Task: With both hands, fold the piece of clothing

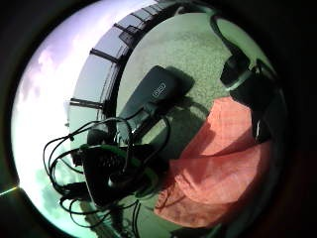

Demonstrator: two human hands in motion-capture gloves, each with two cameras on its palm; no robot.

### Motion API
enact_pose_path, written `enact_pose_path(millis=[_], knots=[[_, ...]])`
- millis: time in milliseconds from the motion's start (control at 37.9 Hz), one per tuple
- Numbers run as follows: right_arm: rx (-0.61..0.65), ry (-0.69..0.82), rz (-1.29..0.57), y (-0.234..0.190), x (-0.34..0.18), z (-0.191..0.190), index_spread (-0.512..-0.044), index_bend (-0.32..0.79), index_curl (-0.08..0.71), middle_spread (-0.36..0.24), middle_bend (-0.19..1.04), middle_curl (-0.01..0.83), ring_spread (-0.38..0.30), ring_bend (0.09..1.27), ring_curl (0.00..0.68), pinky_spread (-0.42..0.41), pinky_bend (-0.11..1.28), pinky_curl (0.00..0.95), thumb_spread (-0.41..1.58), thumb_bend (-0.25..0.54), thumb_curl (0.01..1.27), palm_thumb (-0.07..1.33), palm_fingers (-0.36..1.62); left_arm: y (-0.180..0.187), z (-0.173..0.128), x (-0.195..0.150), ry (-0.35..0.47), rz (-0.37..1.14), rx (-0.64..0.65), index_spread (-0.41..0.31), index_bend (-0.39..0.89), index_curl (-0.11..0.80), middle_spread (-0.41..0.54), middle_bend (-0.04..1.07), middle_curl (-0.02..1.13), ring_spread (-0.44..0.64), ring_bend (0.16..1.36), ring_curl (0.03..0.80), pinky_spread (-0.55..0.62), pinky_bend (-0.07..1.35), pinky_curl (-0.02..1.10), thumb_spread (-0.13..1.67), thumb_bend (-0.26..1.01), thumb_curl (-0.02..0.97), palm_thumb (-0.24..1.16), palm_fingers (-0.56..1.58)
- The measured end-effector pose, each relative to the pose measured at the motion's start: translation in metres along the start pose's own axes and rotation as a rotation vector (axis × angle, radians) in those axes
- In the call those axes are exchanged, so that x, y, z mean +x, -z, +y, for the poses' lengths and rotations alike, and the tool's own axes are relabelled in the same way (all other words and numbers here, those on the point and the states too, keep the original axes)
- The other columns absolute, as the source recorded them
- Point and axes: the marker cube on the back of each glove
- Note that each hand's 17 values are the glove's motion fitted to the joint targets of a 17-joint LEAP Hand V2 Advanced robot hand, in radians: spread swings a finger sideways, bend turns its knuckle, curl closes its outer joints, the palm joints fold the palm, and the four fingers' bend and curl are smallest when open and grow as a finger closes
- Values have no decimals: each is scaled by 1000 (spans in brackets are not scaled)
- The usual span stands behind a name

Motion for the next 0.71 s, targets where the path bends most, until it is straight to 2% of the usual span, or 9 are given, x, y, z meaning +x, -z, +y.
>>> enact_pose_path(millis=[53,106,158,211,290,396,502,634,713], knots=[[56,-40,-149,10,17,10,-320,105,383,-242,525,463,-243,718,440,-244,458,381,891,-35,322,894,1135,-1,3,-3,12,10,25,-333,278,498,-358,562,547,-366,807,461,-132,35,357,1357,45,270,686,1083],[136,-51,-286,18,34,21,-327,137,387,-234,465,448,-234,627,418,-177,431,376,906,-45,322,860,938,-13,-2,-4,16,18,87,-279,175,476,-323,510,541,-333,747,457,-21,95,360,1356,41,271,688,816],[201,-85,-351,22,54,36,-329,158,400,-229,422,441,-221,584,420,-135,419,386,919,-40,326,846,852,-40,-13,-1,-8,37,119,-244,139,471,-293,468,552,-305,746,474,49,150,378,1356,35,269,687,711],[293,-122,-334,23,78,50,-327,154,401,-212,378,430,-193,528,408,-87,425,389,939,-36,328,830,775,-56,-11,6,-47,55,117,-215,116,453,-269,422,540,-279,731,460,109,170,374,1350,30,270,689,654],[394,-191,-221,17,114,66,-329,149,388,-189,341,417,-156,449,377,-28,418,376,968,-28,333,818,726,-35,22,18,-109,63,73,-189,120,432,-251,357,502,-244,690,426,167,187,362,1341,23,275,694,635],[200,-389,-76,-9,152,88,-320,122,374,-138,243,392,-56,351,349,74,475,388,997,-38,337,780,533,-32,43,33,-181,54,19,-179,161,427,-225,297,466,-186,631,397,216,183,355,1343,11,279,692,634],[64,-421,-82,-32,162,93,-304,61,338,-92,169,372,31,332,342,141,568,406,1020,-49,333,712,380,-40,41,33,-189,56,46,-160,172,429,-164,191,443,-109,572,381,247,225,370,1402,-11,263,637,567],[51,-398,-33,-54,164,93,-315,-52,237,-51,155,350,40,503,365,141,655,411,1067,-23,328,684,327,-45,41,34,-198,180,6,-136,153,419,-85,137,405,16,491,355,252,324,400,1548,-9,223,552,493],[127,-379,23,-57,164,91,-324,-24,197,-40,166,344,34,562,364,136,685,407,1088,-16,331,694,316,-48,43,33,-193,189,-38,-129,150,411,-63,142,384,52,490,341,251,333,401,1589,-10,207,511,503]])
